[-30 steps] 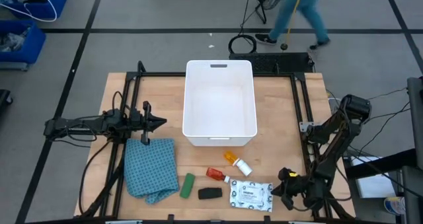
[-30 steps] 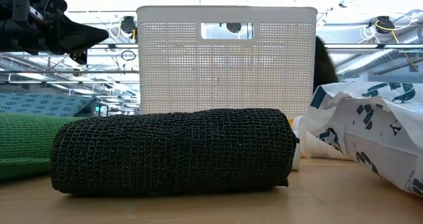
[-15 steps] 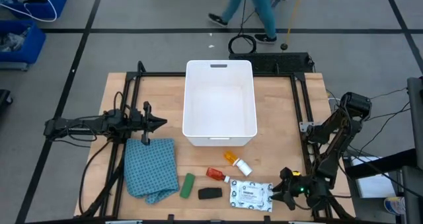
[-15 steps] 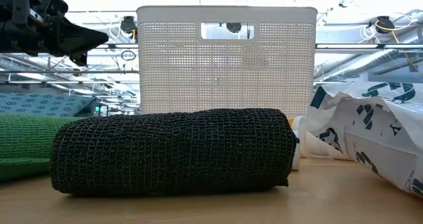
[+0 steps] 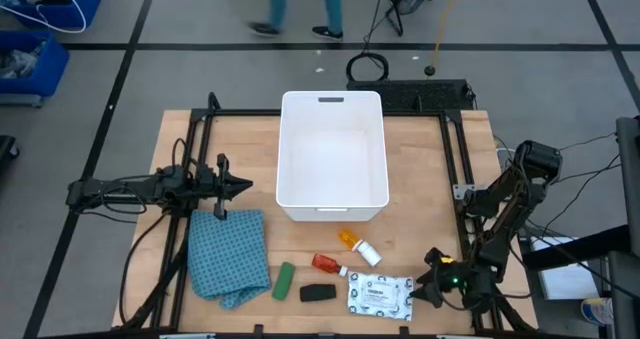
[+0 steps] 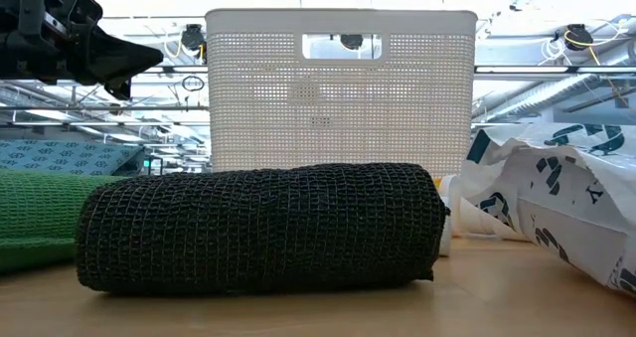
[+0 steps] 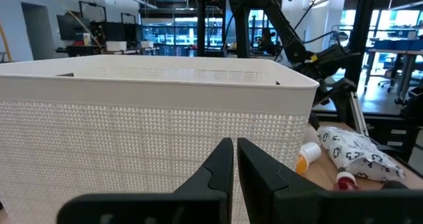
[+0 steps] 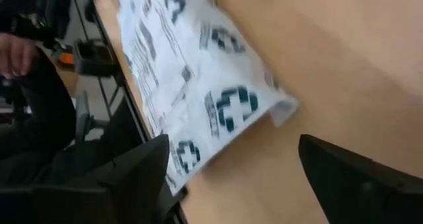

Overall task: Pick & place medical supplies in basket/bin
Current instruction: Put the mailer bag into the white bin

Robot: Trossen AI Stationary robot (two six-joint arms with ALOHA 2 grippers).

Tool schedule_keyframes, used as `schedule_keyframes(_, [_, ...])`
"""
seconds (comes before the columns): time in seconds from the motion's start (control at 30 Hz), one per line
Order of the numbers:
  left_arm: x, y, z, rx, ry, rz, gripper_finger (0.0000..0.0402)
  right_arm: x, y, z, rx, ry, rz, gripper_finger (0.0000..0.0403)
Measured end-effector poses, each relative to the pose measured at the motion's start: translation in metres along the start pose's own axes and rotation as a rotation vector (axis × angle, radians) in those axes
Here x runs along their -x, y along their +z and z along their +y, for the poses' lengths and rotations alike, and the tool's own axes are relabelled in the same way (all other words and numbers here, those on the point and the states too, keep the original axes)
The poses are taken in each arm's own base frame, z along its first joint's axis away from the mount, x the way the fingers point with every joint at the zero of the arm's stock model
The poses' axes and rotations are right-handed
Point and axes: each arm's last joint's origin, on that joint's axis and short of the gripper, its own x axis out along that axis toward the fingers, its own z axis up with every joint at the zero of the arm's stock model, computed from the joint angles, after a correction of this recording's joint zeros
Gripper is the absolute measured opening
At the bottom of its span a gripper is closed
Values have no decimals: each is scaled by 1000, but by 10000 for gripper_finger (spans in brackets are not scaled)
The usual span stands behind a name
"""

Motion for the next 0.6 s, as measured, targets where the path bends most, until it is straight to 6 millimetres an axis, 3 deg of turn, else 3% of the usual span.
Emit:
schedule_keyframes(0.3, [0,0,0,30,0,2,24,-11,16,7,31,4,-42,300])
schedule_keyframes(0.6, [0,-3,0,61,-7,29,24,-11,12,1,-21,-106,166,282])
